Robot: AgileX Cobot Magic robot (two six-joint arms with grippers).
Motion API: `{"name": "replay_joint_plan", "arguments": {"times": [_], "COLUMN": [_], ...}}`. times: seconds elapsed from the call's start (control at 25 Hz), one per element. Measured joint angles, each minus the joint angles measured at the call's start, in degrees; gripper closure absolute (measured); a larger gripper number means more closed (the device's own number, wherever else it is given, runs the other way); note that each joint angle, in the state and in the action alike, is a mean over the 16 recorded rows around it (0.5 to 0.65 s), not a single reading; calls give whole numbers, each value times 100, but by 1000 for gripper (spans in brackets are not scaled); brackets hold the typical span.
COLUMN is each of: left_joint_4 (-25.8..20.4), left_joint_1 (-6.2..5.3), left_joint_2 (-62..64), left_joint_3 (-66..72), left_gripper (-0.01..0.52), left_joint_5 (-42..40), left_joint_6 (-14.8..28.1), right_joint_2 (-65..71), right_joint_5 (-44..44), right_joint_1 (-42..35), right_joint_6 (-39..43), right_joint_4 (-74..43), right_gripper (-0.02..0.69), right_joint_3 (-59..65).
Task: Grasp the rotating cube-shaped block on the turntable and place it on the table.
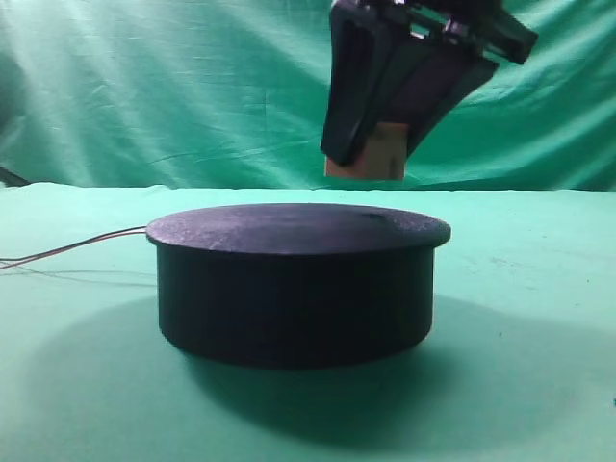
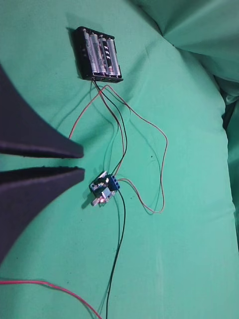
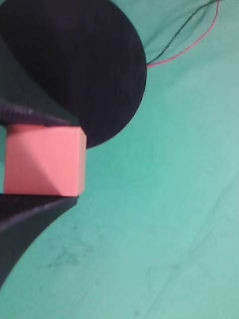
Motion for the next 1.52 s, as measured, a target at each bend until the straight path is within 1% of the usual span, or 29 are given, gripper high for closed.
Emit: {"name": "replay_joint_plan", "arguments": {"times": [0.2, 0.32, 0.4, 0.52, 0.68, 0.76, 0.84, 0.92, 1.0, 1.32, 1.4, 1.52], "left_joint_4": [0, 0, 0, 0, 0, 0, 0, 0, 0, 0, 0, 0], "left_joint_1": [0, 0, 0, 0, 0, 0, 0, 0, 0, 0, 0, 0], "left_joint_2": [0, 0, 0, 0, 0, 0, 0, 0, 0, 0, 0, 0], "left_joint_3": [0, 0, 0, 0, 0, 0, 0, 0, 0, 0, 0, 0], "left_gripper": [514, 514, 514, 514, 514, 514, 514, 514, 514, 514, 514, 514], "left_joint_5": [0, 0, 0, 0, 0, 0, 0, 0, 0, 0, 0, 0], "left_joint_6": [0, 0, 0, 0, 0, 0, 0, 0, 0, 0, 0, 0], "right_joint_2": [-198, -229, -219, -198, -241, -324, -454, -638, -875, -2137, -2439, -2811], "right_joint_5": [-150, -393, -556, -695, -568, -381, -140, 135, 428, 1310, 1426, 1535], "right_joint_1": [-301, -398, -415, -398, -378, -375, -372, -370, -370, -370, -370, -370], "right_joint_6": [-34, -120, -180, -255, -267, -226, -164, -85, 14, 516, 615, 703], "right_joint_4": [88, 208, 295, 412, 471, 457, 420, 370, 312, 44, -3, -50], "right_gripper": [434, 415, 382, 309, 220, 200, 205, 234, 285, 581, 629, 659], "right_joint_3": [633, 1050, 1277, 1445, 1337, 1193, 1034, 874, 715, 334, 321, 320]}}
